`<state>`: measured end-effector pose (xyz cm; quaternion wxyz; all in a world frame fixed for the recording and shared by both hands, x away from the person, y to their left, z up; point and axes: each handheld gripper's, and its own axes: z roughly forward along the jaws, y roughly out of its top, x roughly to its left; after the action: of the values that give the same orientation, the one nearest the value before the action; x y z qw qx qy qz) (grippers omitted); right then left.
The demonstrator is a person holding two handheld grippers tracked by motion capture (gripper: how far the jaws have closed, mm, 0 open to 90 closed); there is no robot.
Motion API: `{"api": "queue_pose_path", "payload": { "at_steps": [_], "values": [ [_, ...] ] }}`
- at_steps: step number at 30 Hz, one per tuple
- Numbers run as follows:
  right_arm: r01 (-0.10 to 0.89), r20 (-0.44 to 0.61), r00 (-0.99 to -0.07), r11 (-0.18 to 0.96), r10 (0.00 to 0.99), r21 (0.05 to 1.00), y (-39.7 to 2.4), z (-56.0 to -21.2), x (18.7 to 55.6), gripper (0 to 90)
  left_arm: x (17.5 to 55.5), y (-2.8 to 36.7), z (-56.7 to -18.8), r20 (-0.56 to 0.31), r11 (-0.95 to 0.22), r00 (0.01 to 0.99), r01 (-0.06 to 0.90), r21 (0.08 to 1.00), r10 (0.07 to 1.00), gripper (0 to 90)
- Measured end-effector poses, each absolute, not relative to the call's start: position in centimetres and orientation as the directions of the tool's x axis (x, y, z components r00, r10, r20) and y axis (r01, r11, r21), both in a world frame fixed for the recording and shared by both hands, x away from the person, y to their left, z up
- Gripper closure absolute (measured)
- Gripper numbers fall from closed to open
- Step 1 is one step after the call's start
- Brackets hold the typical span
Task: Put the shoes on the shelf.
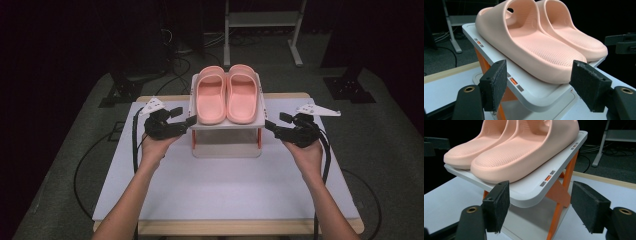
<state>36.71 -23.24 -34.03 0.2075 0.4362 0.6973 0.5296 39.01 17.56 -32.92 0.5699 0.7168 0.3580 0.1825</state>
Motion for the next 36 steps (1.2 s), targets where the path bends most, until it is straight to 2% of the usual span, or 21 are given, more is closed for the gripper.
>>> {"api": "queue_pose_path", "payload": {
  "at_steps": [36],
  "values": [
    [0.398, 0.169, -0.543, 0.074, 0.822, 0.914, -24.2, -36.0, 34.9, 28.8, 37.4, 19.0, -35.0, -0.148, -0.096, 0.658, 0.320, 0.943, 0.738, 22.7]
  ]
}}
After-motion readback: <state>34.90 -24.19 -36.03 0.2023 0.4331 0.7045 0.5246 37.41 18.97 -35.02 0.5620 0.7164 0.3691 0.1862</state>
